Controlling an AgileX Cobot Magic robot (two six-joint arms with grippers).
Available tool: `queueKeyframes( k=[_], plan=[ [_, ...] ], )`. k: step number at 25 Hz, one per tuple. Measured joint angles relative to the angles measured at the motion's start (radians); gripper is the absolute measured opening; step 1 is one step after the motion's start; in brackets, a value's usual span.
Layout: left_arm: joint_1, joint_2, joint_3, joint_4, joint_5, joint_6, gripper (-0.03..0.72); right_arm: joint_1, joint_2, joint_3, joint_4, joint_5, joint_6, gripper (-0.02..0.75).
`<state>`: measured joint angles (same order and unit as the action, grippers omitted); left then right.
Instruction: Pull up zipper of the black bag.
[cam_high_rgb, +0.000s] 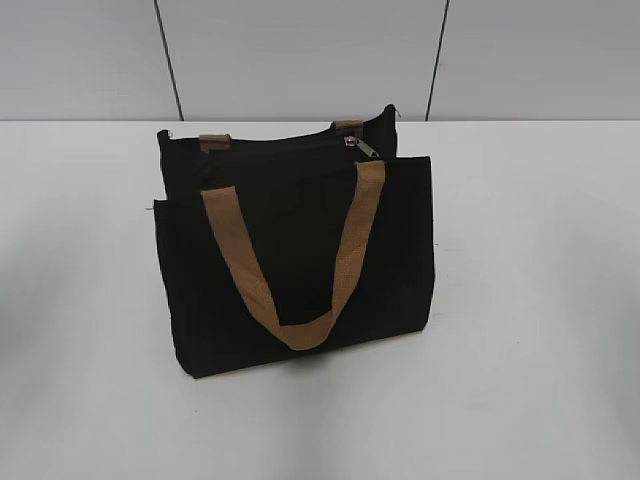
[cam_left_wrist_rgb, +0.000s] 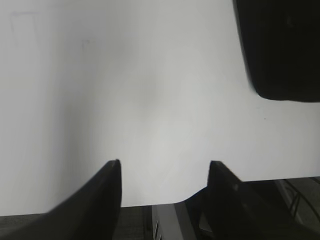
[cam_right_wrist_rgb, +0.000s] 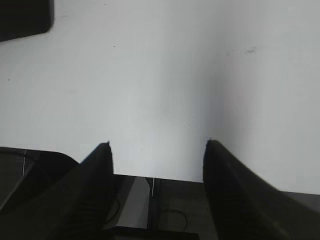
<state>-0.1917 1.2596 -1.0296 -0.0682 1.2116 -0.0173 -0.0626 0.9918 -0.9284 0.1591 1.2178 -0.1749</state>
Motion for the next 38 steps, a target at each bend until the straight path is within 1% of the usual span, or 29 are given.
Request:
queueKeyframes(
  k=[3, 7, 10, 13, 15, 21, 26, 28, 30, 32, 38],
  plan=[
    [0.000, -0.106, 0.068, -0.003, 0.001, 0.000, 0.414, 0.000, -0.147, 0.036, 0.018, 0.001, -0.012, 0.447],
    [0.000, -0.261, 0.189, -0.013, 0.004, 0.000, 0.414, 0.000, -0.359, 0.086, 0.039, 0.003, -0.020, 0.447],
    [0.000, -0.406, 0.275, 0.039, 0.006, -0.001, 0.414, 0.000, -0.499, 0.148, 0.039, 0.003, -0.039, 0.447],
    [0.000, -0.588, 0.352, 0.135, -0.010, -0.037, 0.414, 0.000, -0.639, 0.227, 0.040, 0.003, -0.049, 0.447],
    [0.000, -0.684, 0.400, 0.176, -0.038, -0.054, 0.414, 0.000, -0.724, 0.276, 0.048, 0.005, -0.050, 0.447],
    [0.000, -1.002, 0.476, 0.178, -0.113, -0.067, 0.414, 0.000, -0.955, 0.341, 0.082, 0.008, -0.050, 0.442],
    [0.000, -1.213, 0.499, 0.166, -0.148, -0.050, 0.414, 0.000, -0.999, 0.389, 0.085, -0.013, -0.050, 0.435],
    [0.000, -1.262, 0.500, 0.162, -0.152, -0.028, 0.415, 0.000, -0.999, 0.412, 0.085, -0.035, -0.050, 0.435],
    [0.000, -1.264, 0.502, 0.132, -0.152, 0.017, 0.415, 0.000, -0.999, 0.430, 0.086, -0.085, -0.050, 0.435],
    [0.005, -1.259, 0.503, 0.102, -0.152, 0.060, 0.415, 0.000, -0.999, 0.443, 0.085, -0.103, -0.050, 0.435],
    [0.018, -1.259, 0.503, 0.092, -0.152, 0.083, 0.415, 0.000, -0.999, 0.446, 0.085, -0.111, -0.051, 0.435]
  ],
)
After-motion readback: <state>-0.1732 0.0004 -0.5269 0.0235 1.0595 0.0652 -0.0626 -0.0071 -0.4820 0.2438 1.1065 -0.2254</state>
